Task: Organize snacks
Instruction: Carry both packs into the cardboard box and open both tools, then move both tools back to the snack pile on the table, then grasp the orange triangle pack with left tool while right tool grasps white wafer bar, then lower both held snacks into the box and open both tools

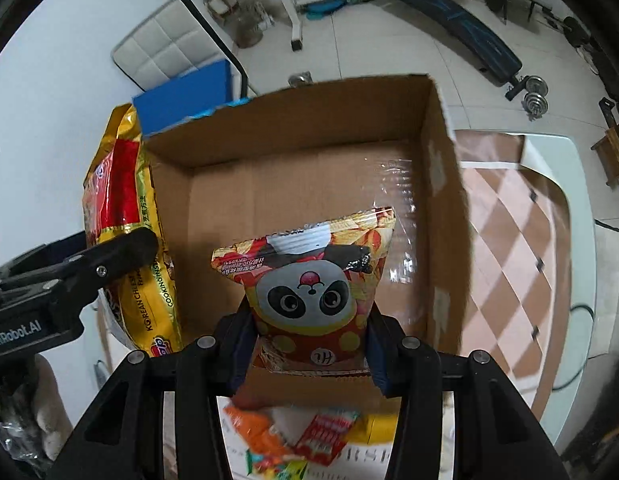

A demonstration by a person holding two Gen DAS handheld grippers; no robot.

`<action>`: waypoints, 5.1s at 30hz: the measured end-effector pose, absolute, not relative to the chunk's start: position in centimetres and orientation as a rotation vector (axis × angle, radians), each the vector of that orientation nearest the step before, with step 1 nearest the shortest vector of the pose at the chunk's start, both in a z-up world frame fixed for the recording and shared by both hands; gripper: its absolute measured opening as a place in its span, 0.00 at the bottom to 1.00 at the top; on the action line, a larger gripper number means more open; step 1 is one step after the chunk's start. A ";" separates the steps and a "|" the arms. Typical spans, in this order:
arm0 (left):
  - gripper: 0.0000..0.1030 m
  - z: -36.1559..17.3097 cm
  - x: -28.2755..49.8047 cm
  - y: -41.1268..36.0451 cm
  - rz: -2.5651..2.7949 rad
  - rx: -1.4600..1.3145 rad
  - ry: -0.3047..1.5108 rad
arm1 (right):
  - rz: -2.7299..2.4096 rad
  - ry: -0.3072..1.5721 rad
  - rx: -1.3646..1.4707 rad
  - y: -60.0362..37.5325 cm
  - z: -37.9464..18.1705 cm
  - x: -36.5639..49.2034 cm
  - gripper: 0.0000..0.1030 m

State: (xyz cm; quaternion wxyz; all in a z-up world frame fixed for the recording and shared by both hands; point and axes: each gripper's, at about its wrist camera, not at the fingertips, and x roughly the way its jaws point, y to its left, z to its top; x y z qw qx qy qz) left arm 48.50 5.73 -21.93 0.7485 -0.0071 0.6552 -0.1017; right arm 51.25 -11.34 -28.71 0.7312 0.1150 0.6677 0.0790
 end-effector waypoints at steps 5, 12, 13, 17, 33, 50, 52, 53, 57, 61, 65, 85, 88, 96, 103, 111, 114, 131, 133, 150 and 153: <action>0.87 -24.8 51.0 5.2 -0.216 -0.031 1.507 | 0.173 1.504 0.233 -10.9 -32.4 54.0 0.49; 0.88 -26.6 52.7 4.6 -0.188 -0.030 1.544 | 0.201 1.541 0.167 -9.5 -35.5 56.1 0.51; 0.88 -26.6 52.8 4.5 -0.186 -0.022 1.543 | 0.202 1.548 0.146 -9.3 -35.8 56.3 0.57; 0.88 -26.3 52.6 4.3 -0.193 -0.023 1.528 | 0.179 1.561 0.135 -8.9 -36.1 56.6 0.91; 0.88 -21.8 46.6 7.0 -0.080 -0.065 1.353 | 0.058 1.472 0.127 -11.1 -31.0 52.6 0.92; 0.88 -14.2 34.9 8.0 -0.036 -0.026 1.132 | 0.033 1.241 0.030 -10.1 -21.2 41.6 0.91; 0.88 -13.4 33.7 8.2 -0.039 -0.034 1.116 | 0.037 1.222 0.038 -10.1 -20.0 40.3 0.91; 0.88 -13.1 33.2 8.3 -0.042 -0.039 1.110 | 0.040 1.213 0.041 -10.0 -19.5 39.8 0.91; 0.88 -11.8 30.9 8.7 -0.046 -0.047 1.087 | 0.040 1.176 0.044 -9.8 -17.8 37.7 0.91; 0.88 -11.8 29.2 8.9 -0.044 -0.049 1.101 | 0.048 1.182 0.080 -10.1 -17.2 36.0 0.91; 0.88 -13.7 27.9 9.4 -0.027 -0.057 1.183 | 0.054 1.263 0.166 -11.1 -18.9 34.4 0.91; 0.71 -35.3 22.6 5.3 -0.053 -0.113 1.706 | -0.060 1.676 0.462 -14.8 -36.8 26.8 0.87; 0.54 -36.1 22.3 4.6 -0.068 -0.095 1.712 | -0.082 1.665 0.514 -16.2 -36.8 26.4 0.87; 0.43 -35.1 21.8 3.8 -0.062 -0.033 1.678 | -0.143 1.681 0.269 -19.9 -36.2 27.0 0.87; 0.46 -35.1 22.1 3.3 -0.042 0.001 1.667 | -0.085 1.752 -0.137 -19.6 -39.7 28.3 0.87; 0.46 -36.2 22.3 4.7 -0.055 -0.079 1.698 | -0.108 1.795 -0.026 -21.0 -42.1 28.9 0.72; 0.48 -36.5 22.2 5.5 -0.056 -0.121 1.708 | -0.081 1.864 0.273 -22.5 -42.1 28.1 0.71; 0.34 -34.5 22.2 4.8 -0.057 0.062 1.575 | -0.123 1.774 0.283 -20.2 -41.5 24.0 0.60; 0.34 -33.7 21.9 5.1 -0.056 0.076 1.559 | -0.100 1.768 0.313 -19.6 -40.5 22.9 0.60; 0.34 -17.3 28.9 4.2 -0.198 -0.061 1.372 | 0.173 1.482 0.508 -15.3 -22.5 31.3 0.60; 0.34 -16.3 32.5 4.0 -0.185 -0.042 1.363 | 0.155 1.420 0.499 -15.8 -20.2 35.4 0.60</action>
